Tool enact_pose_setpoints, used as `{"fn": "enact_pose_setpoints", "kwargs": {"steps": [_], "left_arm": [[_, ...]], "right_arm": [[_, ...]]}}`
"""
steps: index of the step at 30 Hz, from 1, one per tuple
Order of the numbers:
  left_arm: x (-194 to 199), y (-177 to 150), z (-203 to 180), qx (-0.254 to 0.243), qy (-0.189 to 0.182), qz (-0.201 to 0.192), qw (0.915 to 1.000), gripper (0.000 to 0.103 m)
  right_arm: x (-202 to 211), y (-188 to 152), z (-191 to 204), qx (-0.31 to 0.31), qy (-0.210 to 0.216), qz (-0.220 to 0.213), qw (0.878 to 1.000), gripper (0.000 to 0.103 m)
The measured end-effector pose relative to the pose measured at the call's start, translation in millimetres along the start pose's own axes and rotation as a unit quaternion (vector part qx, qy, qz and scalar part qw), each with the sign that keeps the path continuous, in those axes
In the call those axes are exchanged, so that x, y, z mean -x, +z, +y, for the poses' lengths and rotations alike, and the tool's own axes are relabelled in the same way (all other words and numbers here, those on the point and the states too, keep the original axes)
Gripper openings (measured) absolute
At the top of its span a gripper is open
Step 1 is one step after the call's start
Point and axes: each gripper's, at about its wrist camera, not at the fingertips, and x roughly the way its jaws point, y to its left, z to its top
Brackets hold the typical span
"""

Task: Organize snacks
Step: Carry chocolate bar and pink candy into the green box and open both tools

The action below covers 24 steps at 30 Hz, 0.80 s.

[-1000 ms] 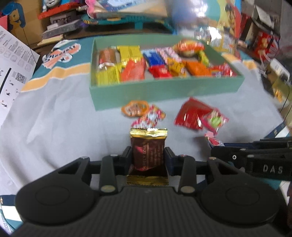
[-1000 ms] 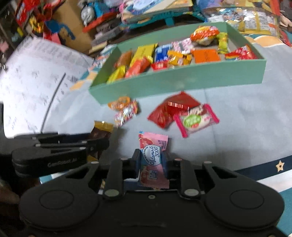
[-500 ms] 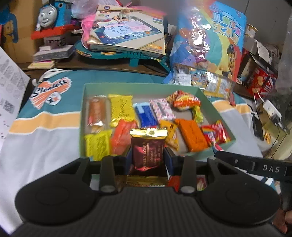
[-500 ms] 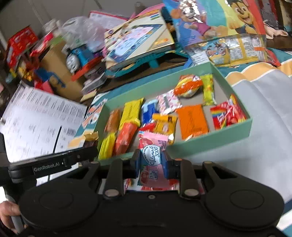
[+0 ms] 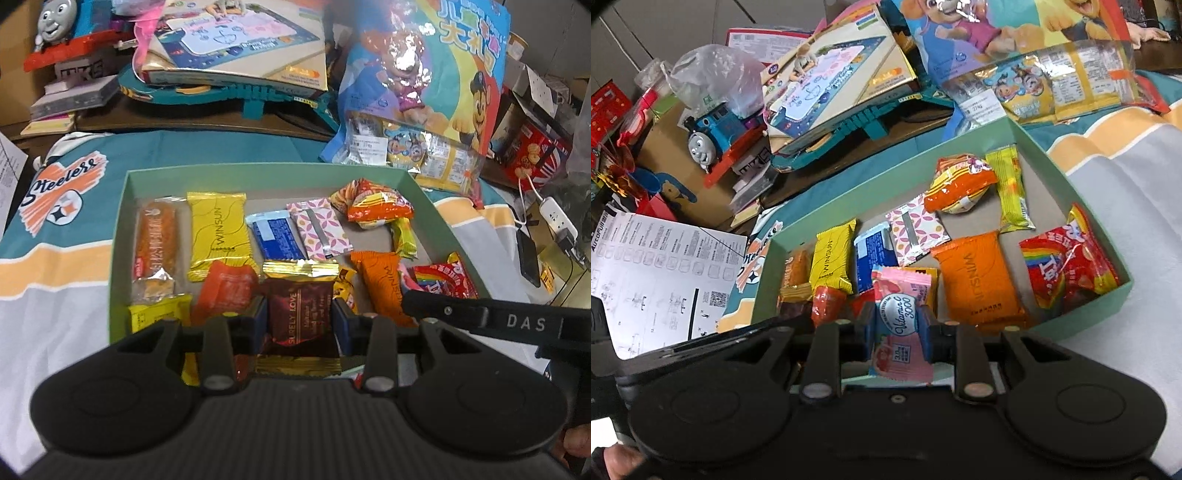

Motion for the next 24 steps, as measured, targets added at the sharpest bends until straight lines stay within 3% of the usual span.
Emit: {"fn": "enact_pose_setpoints", "kwargs": {"steps": [5,7,8,9,10,11,24], "left_arm": [[-12,-3,-1,-0.003,0.005,0.011,0.9999,0.038],[-13,-5,-2,-0.006,0.012,0.012,0.9998,0.048],[-13,-6,-3,-0.008,0.017,0.013,0.9997,0.057],[-13,-7,-4,-0.009,0.022,0.012,0.9996,0.080],[-11,-9,-4,-0.008,0.031,0.007,0.9995,0.099],[-9,-10,-4,-0.006,0.037,0.001,0.9993,0.103],[15,-20,-8,0.000,0.044,-0.002,0.9990,0.103]], "right_arm": [[-6,2,0,0.003,-0.005,0.000,1.000,0.026],[-6,2,1,0.001,-0.004,-0.003,1.000,0.033],[-3,2,1,0.001,-0.004,-0.007,1.000,0.049],[-1,1,2,0.001,-0.006,-0.012,1.000,0.071],[3,1,2,0.000,-0.008,-0.019,1.000,0.083],[7,1,2,-0.001,-0.009,-0.031,0.999,0.100],[39,-10,-1,-0.024,-0.015,-0.044,0.999,0.103]]}}
